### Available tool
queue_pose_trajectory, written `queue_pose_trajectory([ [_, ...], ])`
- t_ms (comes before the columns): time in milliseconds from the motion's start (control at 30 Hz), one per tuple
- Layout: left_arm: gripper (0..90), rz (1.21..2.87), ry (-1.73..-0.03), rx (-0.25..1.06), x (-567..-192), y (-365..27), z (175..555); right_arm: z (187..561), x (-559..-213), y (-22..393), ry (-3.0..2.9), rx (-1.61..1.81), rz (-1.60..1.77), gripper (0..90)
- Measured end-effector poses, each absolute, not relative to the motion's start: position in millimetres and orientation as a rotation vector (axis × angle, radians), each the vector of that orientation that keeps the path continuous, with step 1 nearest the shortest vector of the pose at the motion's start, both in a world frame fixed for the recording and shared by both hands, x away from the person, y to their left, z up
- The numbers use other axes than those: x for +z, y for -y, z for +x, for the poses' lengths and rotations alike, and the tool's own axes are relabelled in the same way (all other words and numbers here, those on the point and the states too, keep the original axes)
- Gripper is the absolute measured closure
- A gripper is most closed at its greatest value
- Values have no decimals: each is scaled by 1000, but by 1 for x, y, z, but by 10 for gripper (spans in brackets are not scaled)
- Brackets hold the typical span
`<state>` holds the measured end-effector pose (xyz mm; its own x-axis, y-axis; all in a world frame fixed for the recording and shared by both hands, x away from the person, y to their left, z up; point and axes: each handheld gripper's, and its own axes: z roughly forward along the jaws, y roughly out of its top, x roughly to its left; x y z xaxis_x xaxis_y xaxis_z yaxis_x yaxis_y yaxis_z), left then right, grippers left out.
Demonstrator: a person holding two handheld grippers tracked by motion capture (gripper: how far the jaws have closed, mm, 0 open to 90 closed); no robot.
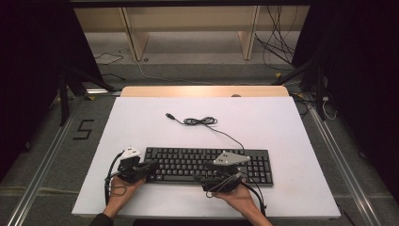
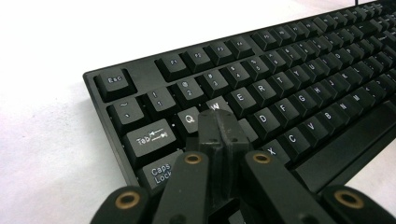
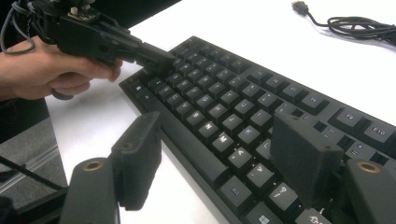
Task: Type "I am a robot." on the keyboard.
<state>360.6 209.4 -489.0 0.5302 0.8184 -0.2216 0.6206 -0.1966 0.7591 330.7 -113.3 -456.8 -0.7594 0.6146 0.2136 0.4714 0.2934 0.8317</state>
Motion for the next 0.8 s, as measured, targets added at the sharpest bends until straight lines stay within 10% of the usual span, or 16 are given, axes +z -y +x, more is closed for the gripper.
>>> queue_pose_trajectory([
  [800,795,1847,-1170,275,-479,-214,357,332,-456,113,-2396,1466,1016,349],
])
